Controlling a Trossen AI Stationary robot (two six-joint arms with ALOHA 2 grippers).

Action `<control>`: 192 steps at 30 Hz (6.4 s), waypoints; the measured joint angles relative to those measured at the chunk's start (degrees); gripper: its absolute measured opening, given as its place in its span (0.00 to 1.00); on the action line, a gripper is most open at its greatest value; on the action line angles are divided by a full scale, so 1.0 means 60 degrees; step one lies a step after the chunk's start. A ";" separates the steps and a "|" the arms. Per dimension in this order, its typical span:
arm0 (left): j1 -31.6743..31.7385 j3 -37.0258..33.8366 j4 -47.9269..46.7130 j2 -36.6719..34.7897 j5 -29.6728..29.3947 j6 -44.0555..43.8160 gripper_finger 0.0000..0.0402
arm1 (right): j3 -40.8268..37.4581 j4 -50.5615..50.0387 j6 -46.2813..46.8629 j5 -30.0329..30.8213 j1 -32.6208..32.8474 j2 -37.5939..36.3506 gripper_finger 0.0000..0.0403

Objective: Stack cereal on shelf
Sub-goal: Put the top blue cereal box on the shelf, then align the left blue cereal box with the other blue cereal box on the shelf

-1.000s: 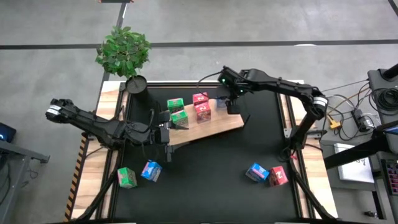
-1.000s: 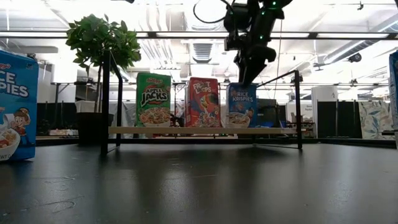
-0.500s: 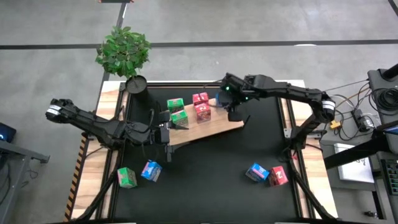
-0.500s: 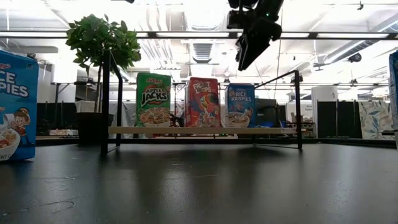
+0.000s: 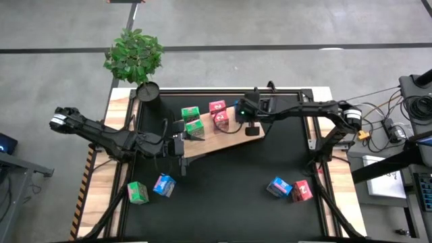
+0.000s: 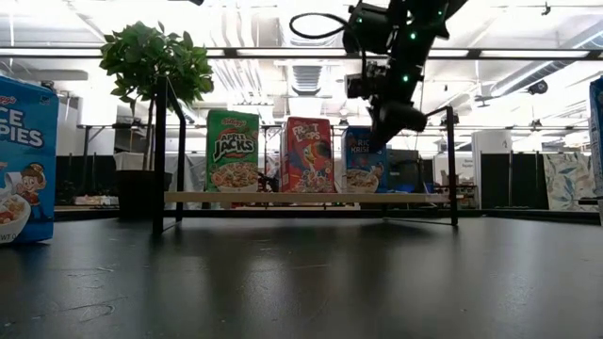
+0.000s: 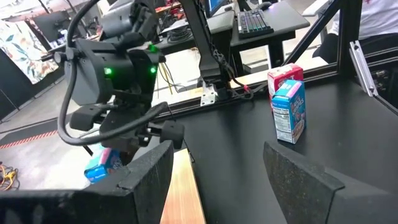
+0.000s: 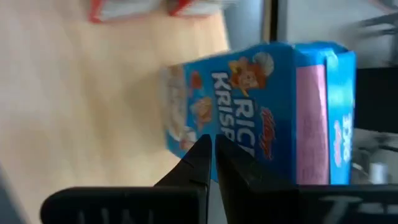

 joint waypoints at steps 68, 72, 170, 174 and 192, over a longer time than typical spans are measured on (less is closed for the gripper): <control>0.0000 -0.0004 0.0027 -0.0001 -0.0002 -0.0039 0.58 | -0.0957 0.2219 -0.0648 -0.0358 -0.0569 0.0013 0.03; 0.0000 -0.0004 -0.0005 0.0000 -0.0002 -0.0340 0.58 | -0.0957 0.2086 -0.0362 -0.0349 -0.0427 -0.0326 0.03; 0.1447 0.5982 -0.4899 0.4703 0.0014 -0.3974 0.39 | -0.3935 0.2593 0.2101 -0.0434 0.5023 -0.6605 0.03; 0.2148 0.5982 -0.4143 0.5189 0.0605 -0.3657 0.39 | -0.4142 0.2588 0.2229 -0.0434 0.5023 -0.6765 0.03; 0.3329 0.5985 -0.1781 0.6962 0.0594 -0.3032 0.39 | -0.4333 0.2612 0.2561 -0.0434 0.5021 -0.6923 0.03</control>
